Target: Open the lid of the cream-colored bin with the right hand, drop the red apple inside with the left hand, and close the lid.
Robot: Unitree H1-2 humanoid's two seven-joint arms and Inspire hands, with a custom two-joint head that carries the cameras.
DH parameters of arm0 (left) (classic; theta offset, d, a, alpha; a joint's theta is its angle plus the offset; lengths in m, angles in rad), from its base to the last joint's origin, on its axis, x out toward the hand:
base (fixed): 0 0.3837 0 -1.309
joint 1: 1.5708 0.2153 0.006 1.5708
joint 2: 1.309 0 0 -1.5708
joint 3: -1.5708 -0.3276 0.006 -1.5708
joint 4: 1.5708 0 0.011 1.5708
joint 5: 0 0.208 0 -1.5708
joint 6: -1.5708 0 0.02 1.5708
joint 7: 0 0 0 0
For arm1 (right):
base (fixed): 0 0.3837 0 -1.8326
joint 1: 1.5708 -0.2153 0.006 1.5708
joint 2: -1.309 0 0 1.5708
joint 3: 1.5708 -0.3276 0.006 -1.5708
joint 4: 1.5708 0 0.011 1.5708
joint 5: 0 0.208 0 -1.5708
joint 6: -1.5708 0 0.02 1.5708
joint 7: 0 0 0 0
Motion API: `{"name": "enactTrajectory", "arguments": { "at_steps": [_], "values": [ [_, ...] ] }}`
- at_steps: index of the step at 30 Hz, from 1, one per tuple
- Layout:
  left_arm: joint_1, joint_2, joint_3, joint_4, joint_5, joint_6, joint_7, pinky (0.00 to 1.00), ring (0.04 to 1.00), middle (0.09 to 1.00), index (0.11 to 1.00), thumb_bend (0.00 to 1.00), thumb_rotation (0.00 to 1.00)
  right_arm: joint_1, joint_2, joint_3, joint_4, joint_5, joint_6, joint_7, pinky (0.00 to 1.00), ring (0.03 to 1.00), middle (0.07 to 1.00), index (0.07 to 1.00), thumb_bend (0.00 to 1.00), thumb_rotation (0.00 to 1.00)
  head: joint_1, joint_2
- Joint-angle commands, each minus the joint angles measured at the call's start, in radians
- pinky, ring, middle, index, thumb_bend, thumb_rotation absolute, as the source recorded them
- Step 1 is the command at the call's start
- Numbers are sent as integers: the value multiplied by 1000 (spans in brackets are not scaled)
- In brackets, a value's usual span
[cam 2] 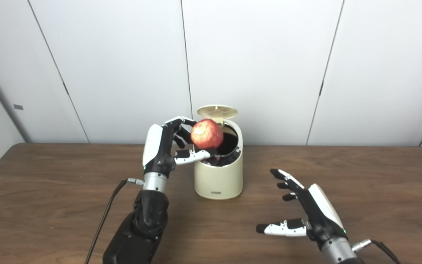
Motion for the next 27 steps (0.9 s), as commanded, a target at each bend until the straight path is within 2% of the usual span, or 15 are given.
{"name": "enactTrajectory", "arguments": {
  "at_steps": [1, 3, 4, 13, 19, 23, 24, 26, 27],
  "values": [
    [-49, 10, -16, -4, 30, 12, -4, 452, 551, 602, 661, 807, 113, -19, -1, -9, -40, 5, -25, -14, 713, 837, 887, 875, 779, 199, 1, 1],
    [-49, 15, -25, -6, 37, 24, -10, 503, 594, 661, 713, 895, 166, -18, -2, -10, -39, 6, -26, -14, 713, 838, 888, 876, 778, 202, 1, 1],
    [-48, 18, -29, -10, 38, 30, -14, 517, 608, 672, 721, 909, 176, -18, -2, -10, -38, 5, -25, -14, 712, 837, 888, 876, 780, 202, 1, 1],
    [-46, 36, -47, -27, 25, 37, -45, 553, 636, 689, 728, 964, 236, -23, -6, -10, -35, 0, -25, -14, 713, 835, 886, 869, 776, 168, 5, 4],
    [-37, 49, -48, -61, 15, 76, -106, 560, 641, 680, 715, 951, 272, -27, -9, -9, -31, 0, -28, -11, 719, 835, 877, 864, 774, 158, 9, 6],
    [-27, 49, -42, -76, 3, 78, -110, 544, 630, 676, 712, 924, 301, -26, -10, -7, -31, -2, -24, -9, 716, 836, 882, 865, 773, 156, 13, 8],
    [-21, 46, -34, -81, -8, 67, -102, 539, 627, 674, 711, 916, 307, -26, -10, -8, -28, -1, -26, -10, 716, 836, 883, 865, 774, 156, 13, 8],
    [-12, 41, -19, -88, -34, 35, -84, 480, 591, 651, 683, 806, 275, -28, -10, -8, -25, 0, -26, -10, 714, 837, 887, 869, 771, 170, 14, 8],
    [-5, 36, -4, -93, -63, 6, -77, 467, 581, 644, 676, 782, 260, -29, -9, -9, -25, 0, -24, -10, 714, 838, 888, 870, 770, 177, 14, 8]
  ]
}}
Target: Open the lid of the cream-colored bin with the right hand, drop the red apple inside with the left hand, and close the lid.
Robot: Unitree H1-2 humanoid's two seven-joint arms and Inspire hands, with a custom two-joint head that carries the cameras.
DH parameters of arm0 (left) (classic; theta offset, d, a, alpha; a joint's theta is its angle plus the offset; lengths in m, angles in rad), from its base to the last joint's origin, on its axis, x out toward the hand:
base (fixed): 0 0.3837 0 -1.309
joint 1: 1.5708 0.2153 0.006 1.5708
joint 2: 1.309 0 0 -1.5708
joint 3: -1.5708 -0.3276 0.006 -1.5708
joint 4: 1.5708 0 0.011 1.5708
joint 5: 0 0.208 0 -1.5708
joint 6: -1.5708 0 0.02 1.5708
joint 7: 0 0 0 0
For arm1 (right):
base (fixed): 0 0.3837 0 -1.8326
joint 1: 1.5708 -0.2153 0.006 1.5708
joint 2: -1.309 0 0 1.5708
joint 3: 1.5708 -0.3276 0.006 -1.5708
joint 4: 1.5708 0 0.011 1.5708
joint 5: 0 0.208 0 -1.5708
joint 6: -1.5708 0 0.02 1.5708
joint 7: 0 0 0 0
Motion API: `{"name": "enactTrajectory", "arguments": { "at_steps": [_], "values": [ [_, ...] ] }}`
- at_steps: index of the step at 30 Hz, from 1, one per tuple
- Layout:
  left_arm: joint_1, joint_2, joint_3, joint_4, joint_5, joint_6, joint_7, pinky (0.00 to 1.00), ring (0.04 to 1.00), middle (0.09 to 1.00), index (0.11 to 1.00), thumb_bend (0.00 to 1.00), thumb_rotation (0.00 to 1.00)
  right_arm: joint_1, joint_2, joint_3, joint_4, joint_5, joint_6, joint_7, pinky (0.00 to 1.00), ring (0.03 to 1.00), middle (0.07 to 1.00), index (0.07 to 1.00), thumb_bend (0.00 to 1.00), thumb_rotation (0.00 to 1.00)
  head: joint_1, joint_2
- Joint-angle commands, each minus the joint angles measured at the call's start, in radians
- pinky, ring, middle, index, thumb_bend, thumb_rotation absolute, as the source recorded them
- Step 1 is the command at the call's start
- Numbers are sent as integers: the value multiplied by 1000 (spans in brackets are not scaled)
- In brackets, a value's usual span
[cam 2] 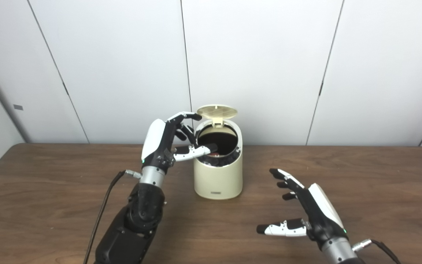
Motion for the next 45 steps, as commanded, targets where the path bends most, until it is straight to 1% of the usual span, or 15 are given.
{"name": "enactTrajectory", "arguments": {
  "at_steps": [1, 4, 6, 8, 11, 15, 18, 21, 24, 27, 30, 32, 35, 40, 45],
  "values": [
    [-6, -7, 24, -31, -43, -62, 18, 439, 550, 621, 652, 733, 204, -32, -7, -10, -17, 2, -22, -11, 705, 835, 889, 869, 773, 184, 1, 1],
    [14, -13, 62, -40, -115, -133, 19, 399, 521, 593, 619, 663, 151, -36, -7, -12, -13, 1, -21, -14, 694, 830, 889, 866, 779, 189, 4, -1],
    [28, -17, 89, -45, -173, -180, 10, 388, 518, 589, 614, 647, 143, -38, -8, -12, -10, 1, -25, -15, 690, 829, 889, 865, 778, 184, 6, -3],
    [40, -20, 114, -50, -232, -228, -1, 412, 546, 604, 618, 630, 90, -39, -10, -13, -8, 0, -27, -15, 690, 828, 886, 862, 775, 174, 6, -4],
    [57, -17, 144, -55, -317, -288, -29, 459, 579, 625, 632, 612, 63, -39, -11, -15, -1, 3, -29, -16, 690, 828, 886, 862, 776, 170, 9, -4],
    [84, -2, 176, -78, -395, -325, -66, 533, 632, 675, 692, 586, 114, -38, -14, -17, 5, 10, -35, -15, 699, 832, 892, 868, 776, 178, 12, -7],
    [111, 11, 201, -106, -431, -331, -84, 515, 627, 680, 703, 601, 166, -44, -13, -22, 5, 16, -33, -16, 692, 834, 896, 872, 775, 188, 16, -9],
    [144, 23, 219, -139, -469, -309, -110, 479, 610, 666, 682, 648, 231, -55, -9, -33, 11, 33, -41, -21, 686, 838, 899, 879, 770, 204, 16, -10],
    [192, 46, 226, -166, -499, -301, -153, 478, 608, 664, 674, 677, 216, -87, -11, -43, 28, 52, -68, -27, 692, 821, 891, 879, 772, 191, 16, -12],
    [237, 68, 225, -180, -495, -297, -183, 488, 620, 681, 692, 654, 194, -139, -16, -43, 36, 53, -66, -18, 708, 822, 892, 875, 769, 194, 16, -18],
    [274, 75, 231, -186, -502, -295, -200, 490, 618, 685, 699, 655, 177, -179, -24, -37, 37, 41, -56, -9, 710, 833, 903, 876, 765, 230, 14, -21],
    [302, 77, 233, -183, -505, -305, -211, 499, 620, 687, 701, 645, 149, -210, -30, -33, 42, 32, -50, -4, 724, 838, 902, 882, 775, 287, 14, -22],
    [346, 83, 233, -175, -476, -320, -211, 498, 617, 680, 699, 627, 142, -253, -35, -27, 52, 29, -57, -1, 710, 836, 887, 874, 799, 311, 13, -24],
    [404, 77, 230, -158, -472, -327, -216, 500, 610, 678, 700, 593, 84, -313, -49, -19, 67, 26, -61, 2, 699, 829, 878, 874, 782, 276, 14, -26],
    [441, 66, 226, -136, -474, -327, -226, 494, 602, 676, 694, 584, 41, -380, -54, -19, 95, 73, -69, 24, 774, 876, 906, 885, 784, 237, 13, -29]
  ]
}}
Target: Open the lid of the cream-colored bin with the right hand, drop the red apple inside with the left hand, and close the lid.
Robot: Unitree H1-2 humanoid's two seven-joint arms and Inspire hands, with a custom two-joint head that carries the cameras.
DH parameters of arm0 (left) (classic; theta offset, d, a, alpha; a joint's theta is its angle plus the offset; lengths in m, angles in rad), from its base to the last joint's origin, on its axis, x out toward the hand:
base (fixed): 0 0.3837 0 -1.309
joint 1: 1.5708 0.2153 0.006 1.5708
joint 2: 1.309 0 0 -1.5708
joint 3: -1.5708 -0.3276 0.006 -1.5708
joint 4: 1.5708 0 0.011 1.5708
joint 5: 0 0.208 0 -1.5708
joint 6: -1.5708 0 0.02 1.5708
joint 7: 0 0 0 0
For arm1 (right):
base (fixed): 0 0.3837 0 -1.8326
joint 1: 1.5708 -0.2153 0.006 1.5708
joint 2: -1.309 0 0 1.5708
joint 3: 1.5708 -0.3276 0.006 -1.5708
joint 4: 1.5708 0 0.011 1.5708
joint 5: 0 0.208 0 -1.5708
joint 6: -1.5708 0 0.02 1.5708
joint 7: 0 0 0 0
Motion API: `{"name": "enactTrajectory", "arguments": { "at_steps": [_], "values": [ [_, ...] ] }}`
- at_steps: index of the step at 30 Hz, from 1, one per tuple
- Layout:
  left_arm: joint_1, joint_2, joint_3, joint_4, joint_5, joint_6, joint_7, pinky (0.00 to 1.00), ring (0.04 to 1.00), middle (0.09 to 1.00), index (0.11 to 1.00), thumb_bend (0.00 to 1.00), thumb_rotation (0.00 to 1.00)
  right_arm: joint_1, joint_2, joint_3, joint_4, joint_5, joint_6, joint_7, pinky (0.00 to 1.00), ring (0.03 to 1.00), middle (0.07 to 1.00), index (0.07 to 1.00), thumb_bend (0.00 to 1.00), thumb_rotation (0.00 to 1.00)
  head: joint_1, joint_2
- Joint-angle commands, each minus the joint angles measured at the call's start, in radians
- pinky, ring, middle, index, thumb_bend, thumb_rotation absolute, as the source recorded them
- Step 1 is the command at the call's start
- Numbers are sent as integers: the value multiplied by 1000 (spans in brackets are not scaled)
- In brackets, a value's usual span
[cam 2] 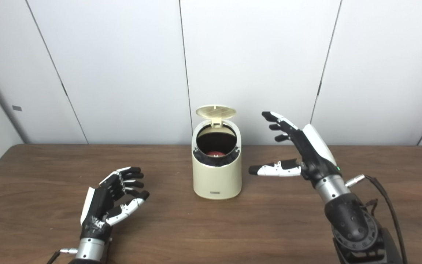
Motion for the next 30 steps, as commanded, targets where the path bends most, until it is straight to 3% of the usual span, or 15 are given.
{"name": "enactTrajectory", "arguments": {
  "at_steps": [1, 9, 14, 18, 25, 30],
  "values": [
    [30, -7, -6, 12, 10, -32, 3, 495, 600, 675, 694, 580, 32, -74, -21, 4, -17, 0, -28, 10, 778, 879, 910, 889, 779, 240, 2, 0],
    [50, -28, -15, 31, 6, -21, -4, 518, 604, 673, 693, 570, 0, -226, -30, 74, 13, -69, 35, 73, 731, 854, 884, 879, 817, 280, 1, -6],
    [52, -32, -21, 43, 21, -25, 0, 538, 607, 671, 693, 571, 0, -313, -48, 133, 66, -107, 42, 138, 729, 869, 891, 902, 751, 488, 1, -9],
    [53, -34, -24, 47, 25, -28, 2, 547, 609, 668, 694, 574, 0, -354, -62, 186, 61, -177, 80, 194, 797, 914, 920, 909, 714, 592, 4, -13],
    [47, -38, -21, 47, 9, -35, -3, 557, 621, 666, 693, 571, 0, -380, -53, 226, 77, -233, 95, 239, 811, 910, 897, 867, 701, 621, 6, -14],
    [44, -38, -19, 45, 17, -31, 2, 558, 623, 664, 692, 574, 0, -371, -53, 223, 82, -199, 51, 250, 766, 867, 848, 813, 707, 587, 8, -11]
  ]
}}
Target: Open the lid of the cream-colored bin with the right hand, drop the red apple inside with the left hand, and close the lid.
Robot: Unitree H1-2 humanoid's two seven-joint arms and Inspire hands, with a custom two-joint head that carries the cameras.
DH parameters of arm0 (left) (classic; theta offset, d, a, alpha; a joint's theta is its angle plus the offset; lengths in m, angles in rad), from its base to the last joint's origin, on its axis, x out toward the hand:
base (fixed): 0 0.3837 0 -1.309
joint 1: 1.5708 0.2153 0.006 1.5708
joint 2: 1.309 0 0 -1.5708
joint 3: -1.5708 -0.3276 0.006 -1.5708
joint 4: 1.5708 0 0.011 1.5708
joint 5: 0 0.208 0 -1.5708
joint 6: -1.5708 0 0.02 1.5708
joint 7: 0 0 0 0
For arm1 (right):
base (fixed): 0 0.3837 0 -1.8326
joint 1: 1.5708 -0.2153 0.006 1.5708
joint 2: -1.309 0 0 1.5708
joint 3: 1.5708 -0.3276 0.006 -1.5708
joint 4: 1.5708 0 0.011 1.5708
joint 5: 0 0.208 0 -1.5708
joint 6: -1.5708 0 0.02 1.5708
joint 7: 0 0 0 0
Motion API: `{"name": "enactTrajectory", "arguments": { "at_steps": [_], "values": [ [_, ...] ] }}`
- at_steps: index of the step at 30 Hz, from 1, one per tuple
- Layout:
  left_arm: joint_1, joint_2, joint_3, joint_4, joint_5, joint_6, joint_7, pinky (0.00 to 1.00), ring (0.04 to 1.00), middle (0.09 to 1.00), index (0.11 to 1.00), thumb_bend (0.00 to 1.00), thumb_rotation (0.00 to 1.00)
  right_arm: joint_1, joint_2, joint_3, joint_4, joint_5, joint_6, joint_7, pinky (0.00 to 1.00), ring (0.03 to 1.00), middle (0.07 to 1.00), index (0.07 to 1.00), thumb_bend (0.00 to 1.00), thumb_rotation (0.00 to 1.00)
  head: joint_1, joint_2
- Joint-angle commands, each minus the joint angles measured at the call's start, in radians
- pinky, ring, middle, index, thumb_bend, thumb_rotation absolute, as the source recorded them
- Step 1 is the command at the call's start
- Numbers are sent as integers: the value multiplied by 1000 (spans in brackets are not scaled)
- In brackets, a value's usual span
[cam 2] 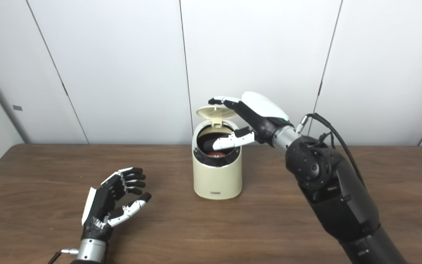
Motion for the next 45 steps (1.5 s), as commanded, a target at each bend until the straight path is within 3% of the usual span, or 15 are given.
{"name": "enactTrajectory", "arguments": {
  "at_steps": [1, 6, 21, 34, 45],
  "values": [
    [34, -26, -10, 41, 2, -17, 7, 559, 621, 662, 690, 577, 0, -50, -10, -16, -14, 21, -53, -8, 748, 851, 830, 795, 711, 583, 1, 1],
    [33, -27, -9, 37, 1, -16, 9, 561, 618, 657, 687, 580, 0, -32, -19, -24, -23, 37, -101, -20, 701, 822, 800, 762, 714, 575, 3, 8],
    [32, -34, -8, 25, 10, -3, 14, 573, 620, 657, 693, 575, 0, 21, -51, -42, -61, 67, -192, -17, 693, 822, 785, 749, 700, 580, 13, 27],
    [30, -42, -5, 26, 15, 6, 10, 574, 619, 654, 691, 588, 0, 29, -73, -25, -64, 53, -223, 25, 721, 833, 772, 744, 682, 500, 24, 39],
    [33, -42, -5, 26, 23, 6, 12, 551, 608, 650, 688, 584, 0, 11, -86, 25, -55, -53, -263, 47, 796, 896, 781, 767, 689, 541, 28, 45]
  ]
}}
